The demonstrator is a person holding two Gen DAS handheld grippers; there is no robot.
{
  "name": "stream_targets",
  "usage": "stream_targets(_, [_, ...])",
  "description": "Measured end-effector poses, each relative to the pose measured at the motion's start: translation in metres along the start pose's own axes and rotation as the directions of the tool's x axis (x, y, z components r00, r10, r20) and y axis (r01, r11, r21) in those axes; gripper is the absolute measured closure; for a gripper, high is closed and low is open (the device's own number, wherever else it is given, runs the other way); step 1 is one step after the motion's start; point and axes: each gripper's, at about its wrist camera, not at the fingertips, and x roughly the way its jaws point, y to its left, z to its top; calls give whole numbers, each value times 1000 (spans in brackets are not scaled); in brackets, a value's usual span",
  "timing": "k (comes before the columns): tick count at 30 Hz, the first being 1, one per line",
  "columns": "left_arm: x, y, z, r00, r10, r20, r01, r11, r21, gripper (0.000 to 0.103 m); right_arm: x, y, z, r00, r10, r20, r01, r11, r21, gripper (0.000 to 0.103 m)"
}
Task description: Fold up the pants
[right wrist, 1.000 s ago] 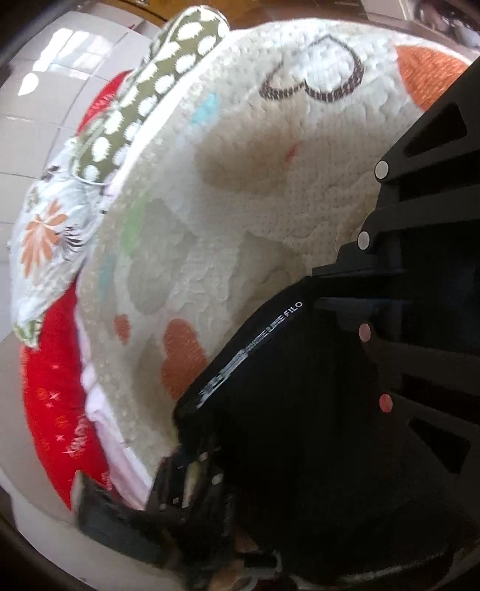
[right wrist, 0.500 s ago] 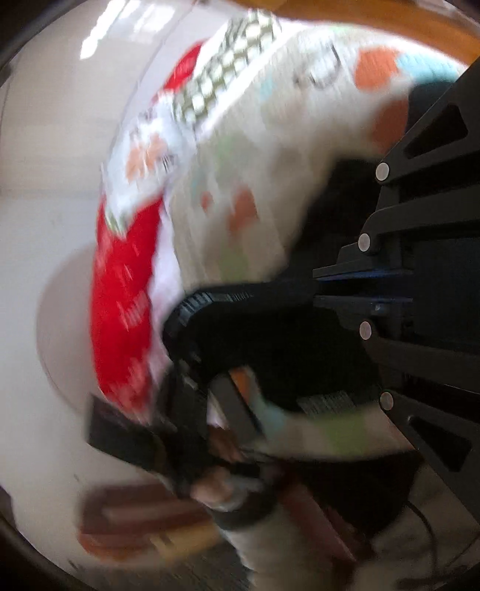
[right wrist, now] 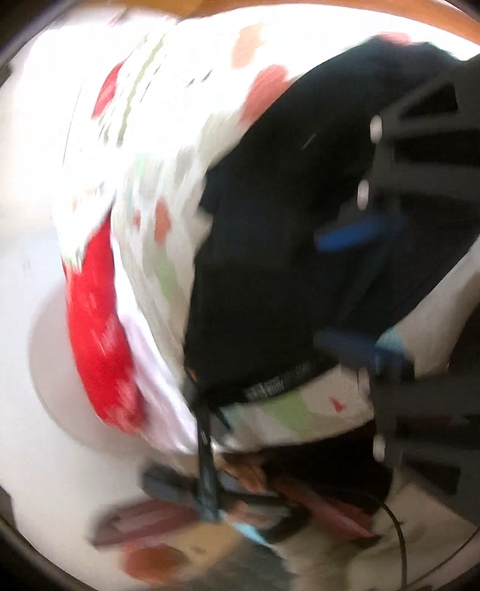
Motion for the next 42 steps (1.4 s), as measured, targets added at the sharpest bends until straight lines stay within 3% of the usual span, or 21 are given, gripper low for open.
stream_targets(1, [2,-1,1,1000,1,-6,-2,1000,-3,27,-3,-15,-6,999,-32,1,32,997,67,47])
stream_targets(6, [29,-11,6,997,29,-65,-30,999,-13,27,-4,-26,10,996,-72,52,65,990,126,47])
stream_targets(11, [33,-19,1,996,-20,-85,18,999,-27,27,20,-33,71,980,-166,111,157,983,93,47])
stream_targets(16, [-5,-29,0,995,-78,59,78,997,5,25,97,-46,124,986,-146,-80,147,989,10,47])
stream_targets(18, [-9,-31,2,992,-113,56,113,994,2,18,120,-50,125,976,-160,-146,159,987,-21,48])
stream_targets(22, [0,-32,1,990,-138,40,141,988,-71,18,137,-49,105,969,-169,-178,160,985,-59,89])
stream_targets(29, [14,-32,-8,983,-156,99,176,953,-246,14,84,-54,88,979,-204,-20,204,978,29,98])
stream_targets(35, [40,-26,-17,993,-114,40,120,918,-379,12,80,-57,84,983,-185,-10,185,981,66,98])
stream_targets(38, [40,-22,-21,991,-114,70,133,891,-433,12,74,-60,88,986,-161,32,158,983,91,90])
stream_targets(40, [41,-21,-22,988,-130,82,153,872,-464,12,76,-61,94,988,-150,24,147,984,99,47])
stream_targets(42, [41,-23,-26,987,-131,89,158,866,-474,12,82,-62,102,992,-124,12,122,986,113,43])
